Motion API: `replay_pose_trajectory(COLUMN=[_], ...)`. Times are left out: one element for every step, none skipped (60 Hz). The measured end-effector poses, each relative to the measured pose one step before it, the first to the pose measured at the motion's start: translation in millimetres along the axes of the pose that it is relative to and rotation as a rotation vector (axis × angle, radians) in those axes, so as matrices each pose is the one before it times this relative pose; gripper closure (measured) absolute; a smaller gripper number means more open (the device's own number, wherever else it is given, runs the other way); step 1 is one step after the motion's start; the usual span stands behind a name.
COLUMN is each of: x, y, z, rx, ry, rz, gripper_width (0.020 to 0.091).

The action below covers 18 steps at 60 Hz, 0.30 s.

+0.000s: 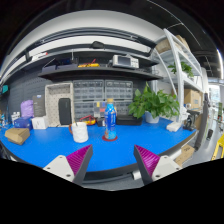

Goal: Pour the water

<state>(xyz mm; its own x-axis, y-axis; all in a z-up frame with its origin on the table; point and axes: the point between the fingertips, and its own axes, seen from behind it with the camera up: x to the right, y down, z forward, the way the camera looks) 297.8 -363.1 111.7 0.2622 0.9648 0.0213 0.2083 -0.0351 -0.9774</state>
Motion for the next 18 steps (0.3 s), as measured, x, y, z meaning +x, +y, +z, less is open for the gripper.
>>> replay_pose_trajectory(x=[-0.31,-0.26,-0.15,-3.69,-0.38,-1.72,-0.93,-1.2,-1.6,-1.5,-1.74,-2.22,-5.01,-1.97,-2.1,-2.7,-1.01,-1.38], y=[1.24,1.19,0.89,1.45,0.42,0.22,0.22,0.11,-0.01,-0.19,0.23,-0.18,0.1,-0.5,-0.76,-1.29,-0.64,-0.41], z=[-6.43,-6.03,-5.67,-3.64,-6.42,-7.25,-5.76,-5.15,-5.29,-4.86,-4.83,-4.43,-1.84,-4.08,-3.53,-4.37,-3.42,-2.45], rx=[-0.00166,-0.00078,0.00036,0.00157,0.00225,0.00176,0.00173,0.00175,0.00161,0.00114,0.00109,0.0025,0.00446,0.00448,0.00264,0.00056,-0.00041,-0.00006], ry=[-0.00305,-0.00221,-0.00217,0.00126,-0.0043,-0.00546,-0.00615,-0.00636,-0.00689,-0.00738,-0.008,-0.00793,-0.0046,-0.00805,-0.00698,-0.00411,-0.00401,-0.00201], rz=[-0.0002,-0.0005,-0.0011,-0.0025,-0.0013,-0.0003,-0.0013,-0.0012,-0.0014,-0.0018,-0.0016,-0.0011,-0.0006,-0.0012,-0.0014,-0.0021,-0.0014,-0.0011], gripper_width=[0.0251,0.0251,0.0252,0.0252,0.0252,0.0252,0.0251,0.0251,0.0251,0.0251,0.0251,0.0253,0.025,0.0251,0.0251,0.0251,0.0251,0.025])
